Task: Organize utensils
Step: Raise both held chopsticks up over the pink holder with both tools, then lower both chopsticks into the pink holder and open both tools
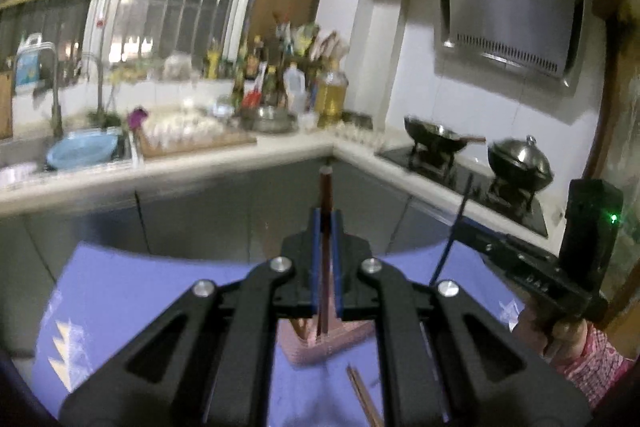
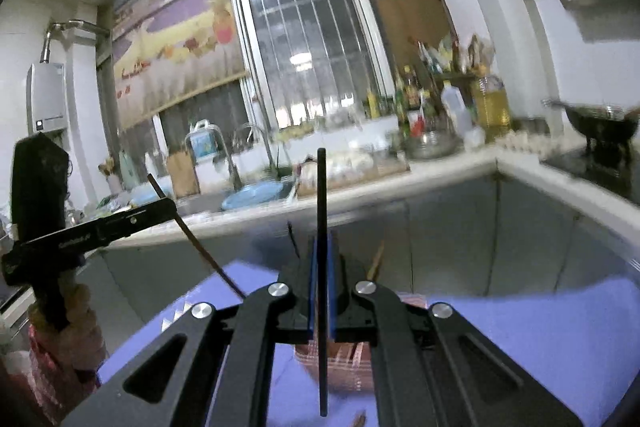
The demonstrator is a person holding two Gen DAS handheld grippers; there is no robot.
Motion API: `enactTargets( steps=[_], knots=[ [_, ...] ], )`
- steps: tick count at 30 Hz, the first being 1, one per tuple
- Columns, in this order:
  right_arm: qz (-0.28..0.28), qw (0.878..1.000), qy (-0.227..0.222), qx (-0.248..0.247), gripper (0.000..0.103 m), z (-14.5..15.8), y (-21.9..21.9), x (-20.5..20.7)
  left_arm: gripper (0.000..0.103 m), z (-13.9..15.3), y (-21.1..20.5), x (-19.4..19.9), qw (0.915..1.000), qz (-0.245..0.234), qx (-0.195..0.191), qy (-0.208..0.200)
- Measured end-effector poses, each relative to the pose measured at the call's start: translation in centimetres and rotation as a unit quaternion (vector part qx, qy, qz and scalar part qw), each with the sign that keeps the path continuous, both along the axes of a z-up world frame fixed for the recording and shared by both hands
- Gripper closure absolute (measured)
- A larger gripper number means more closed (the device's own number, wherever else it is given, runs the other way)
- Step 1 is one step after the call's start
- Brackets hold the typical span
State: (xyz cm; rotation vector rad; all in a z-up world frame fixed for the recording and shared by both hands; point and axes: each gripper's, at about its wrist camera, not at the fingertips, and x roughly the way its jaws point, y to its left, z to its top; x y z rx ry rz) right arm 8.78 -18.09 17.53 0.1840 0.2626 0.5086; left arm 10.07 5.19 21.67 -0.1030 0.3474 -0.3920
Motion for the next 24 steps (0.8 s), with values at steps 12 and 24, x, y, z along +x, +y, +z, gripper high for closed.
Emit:
enactTargets(
  steps=[12,24],
  knots=[
    [-0.019,1.000,-0.005,-0.008,0.098,-2.2,3.2,8.5,0.098,-1.8,-1.5,7.5,0.9994,0.026,0.011,0.022],
    [0.007,0.993,0.120,-0.023,0.089,-10.3,4.3,9.9,0.075,-11.7,-4.0,10.9,0.9848,0.023,0.081,0.152]
  ],
)
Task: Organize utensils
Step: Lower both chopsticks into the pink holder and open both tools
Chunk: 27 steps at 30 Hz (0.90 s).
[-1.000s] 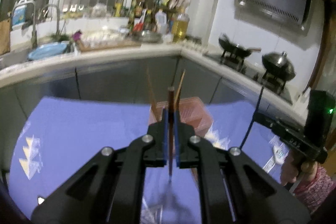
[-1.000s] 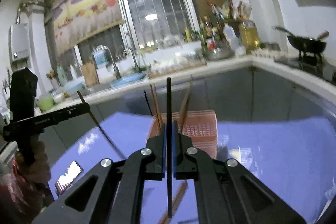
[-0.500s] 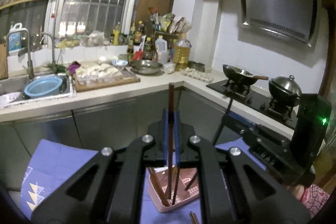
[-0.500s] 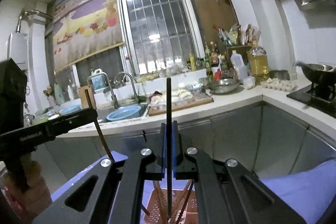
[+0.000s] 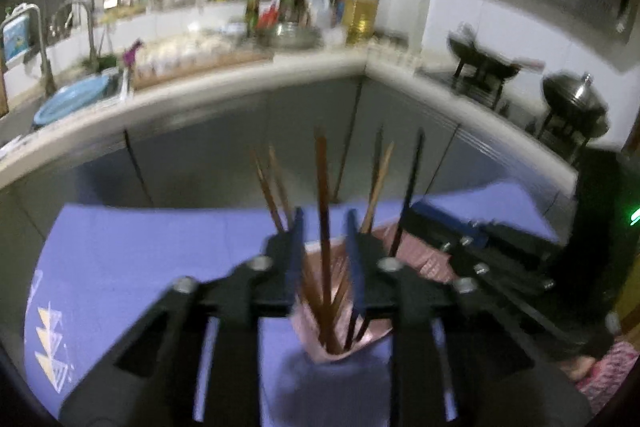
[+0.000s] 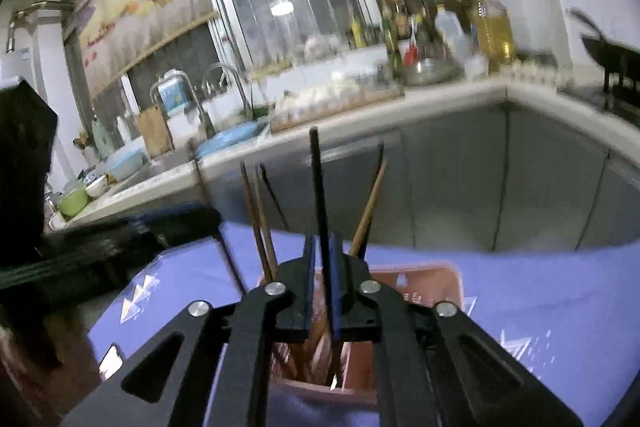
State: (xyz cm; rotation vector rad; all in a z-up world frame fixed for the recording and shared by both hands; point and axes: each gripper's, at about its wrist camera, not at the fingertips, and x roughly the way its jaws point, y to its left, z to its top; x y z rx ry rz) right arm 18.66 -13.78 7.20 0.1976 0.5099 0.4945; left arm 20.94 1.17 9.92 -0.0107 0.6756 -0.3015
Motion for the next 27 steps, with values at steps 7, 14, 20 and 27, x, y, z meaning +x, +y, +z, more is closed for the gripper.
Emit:
enactTargets(
  steps=[7,14,20,27],
  knots=[
    [-0.038,0.997,-0.057,0.034,0.063,3.1,-2.6,-4.8,0.067,1.1,3.1,-2.2,0.9978,0.051,-0.036,-0.021],
    [-0.053,0.998,-0.030,0.024,0.065,-0.8,-4.9,-12.3,0.066,0.2,7.0,-9.9,0.9934,0.075,-0.066,-0.057],
    [-0.030,0.987,0.141,-0.072,0.079,-12.4,-2.7,-16.1,0.066,-8.9,6.1,-12.7,0.9959,0.029,-0.054,0.066],
    [-0.012,0.976,0.145,-0.161,0.079,-15.3,0.7,-18.2,0.066,-14.3,4.8,-14.1,0.9895,0.004,-0.046,0.137]
  ],
)
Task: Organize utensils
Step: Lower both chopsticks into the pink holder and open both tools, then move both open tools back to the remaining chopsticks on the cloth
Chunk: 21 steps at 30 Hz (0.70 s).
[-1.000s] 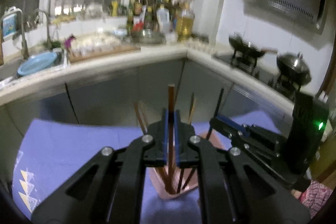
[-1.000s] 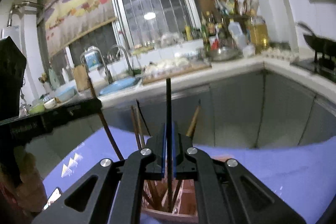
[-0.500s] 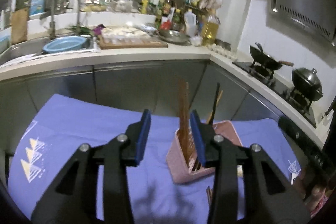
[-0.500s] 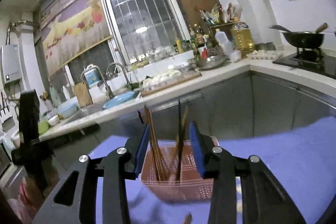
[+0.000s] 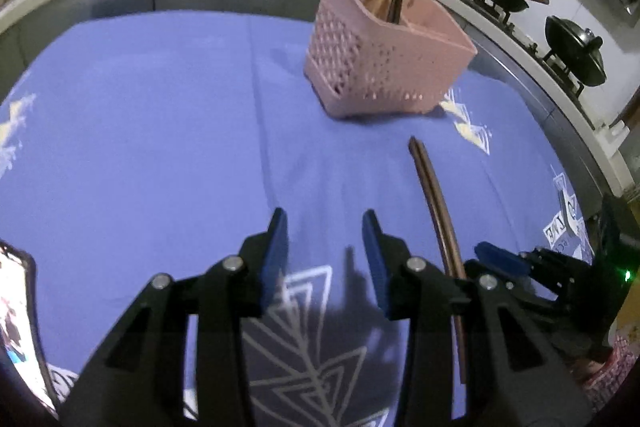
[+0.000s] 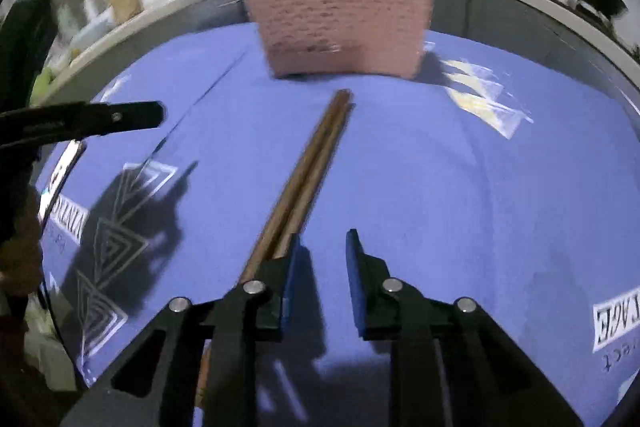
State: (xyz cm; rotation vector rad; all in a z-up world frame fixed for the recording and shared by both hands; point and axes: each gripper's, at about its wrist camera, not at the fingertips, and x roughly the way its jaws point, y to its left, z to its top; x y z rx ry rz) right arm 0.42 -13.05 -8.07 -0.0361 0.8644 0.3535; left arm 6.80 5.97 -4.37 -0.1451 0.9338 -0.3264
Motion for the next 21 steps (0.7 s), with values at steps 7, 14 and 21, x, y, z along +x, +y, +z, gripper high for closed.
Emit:
enactTargets(
  steps=[7,14,21],
  knots=[
    [0.018,0.999,-0.005,0.028,0.079,0.8,1.1,0.2,0.066,-0.1,0.1,-0.2,1.0000,0.002,-0.001,0.009],
    [0.024,0.997,0.011,0.067,0.079,1.4,1.2,0.5,0.066,-1.4,-2.3,-0.2,0.9994,-0.024,0.004,0.024],
    [0.039,0.998,0.005,0.039,0.079,0.3,3.0,0.4,0.066,-1.8,-3.6,-0.2,0.9988,-0.036,0.012,0.031]
  ],
)
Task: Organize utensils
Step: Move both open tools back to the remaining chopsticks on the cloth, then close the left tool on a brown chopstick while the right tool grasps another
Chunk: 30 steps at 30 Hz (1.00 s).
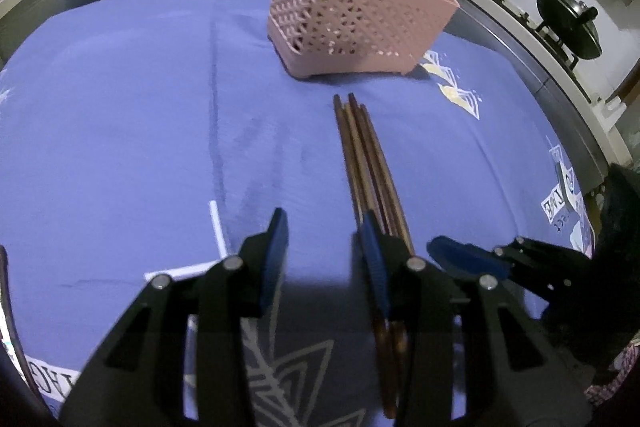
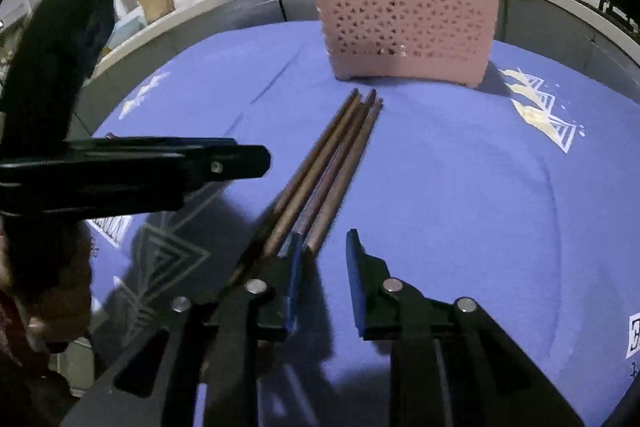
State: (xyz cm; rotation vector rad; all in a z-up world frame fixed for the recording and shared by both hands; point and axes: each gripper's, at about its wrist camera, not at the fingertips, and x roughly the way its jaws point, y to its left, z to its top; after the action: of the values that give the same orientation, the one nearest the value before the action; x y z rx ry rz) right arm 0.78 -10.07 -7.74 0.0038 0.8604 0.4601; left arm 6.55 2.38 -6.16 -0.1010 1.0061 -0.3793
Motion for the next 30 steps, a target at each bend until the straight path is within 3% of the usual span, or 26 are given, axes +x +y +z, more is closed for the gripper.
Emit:
enactTargets(
  steps=[3,7,13,17,20,22,25,27,28,30],
  knots=[
    [-0.021,1.000,0.004,-0.006,0.079,0.0,-1.0,0.2,0.066,-0.3,-0.8,0.0,0.9999,-0.009,0.003,0.004],
    [-0.033,0.999,0.010,0.021,0.079,0.3,-2.4,0.0,0.066,-1.0,-2.0,-0.2,0.9996,-0.020,0.018,0.006],
    [-0.041,0.998,0.009,0.041,0.079,0.4,-3.1,0.2,0.066,-1.2,-3.2,-0.6,0.9971,-0.019,0.070,-0.021],
    [-0.054,0.997,0.012,0.051,0.079,0.3,-3.9,0.4,0.066,-1.2,-3.1,-0.6,0.9958,-0.010,0.085,-0.032],
    [-0.066,0.996,0.015,0.060,0.079,0.2,-4.8,0.5,0.066,-1.3,-3.7,-0.8,0.9932,-0.019,0.107,-0.043],
    [-0.072,0.995,0.018,0.067,0.079,0.2,-5.3,0.6,0.066,-1.6,-4.8,-1.1,0.9865,-0.024,0.149,-0.063],
    [-0.074,0.995,0.019,0.069,0.079,0.2,-5.5,0.6,0.066,-1.6,-4.9,-0.8,0.9858,-0.028,0.151,-0.068],
    [-0.069,0.995,0.017,0.066,0.079,0.3,-5.2,0.6,0.079,-1.5,-4.0,-0.5,0.9873,-0.025,0.143,-0.064],
    [-0.065,0.996,0.016,0.064,0.079,0.4,-5.0,0.7,0.093,-1.4,-3.6,-0.5,0.9873,-0.023,0.144,-0.064],
    [-0.057,0.996,0.016,0.061,0.079,0.5,-4.5,0.9,0.095,-1.4,-2.4,-0.4,0.9875,-0.015,0.145,-0.061]
  ],
)
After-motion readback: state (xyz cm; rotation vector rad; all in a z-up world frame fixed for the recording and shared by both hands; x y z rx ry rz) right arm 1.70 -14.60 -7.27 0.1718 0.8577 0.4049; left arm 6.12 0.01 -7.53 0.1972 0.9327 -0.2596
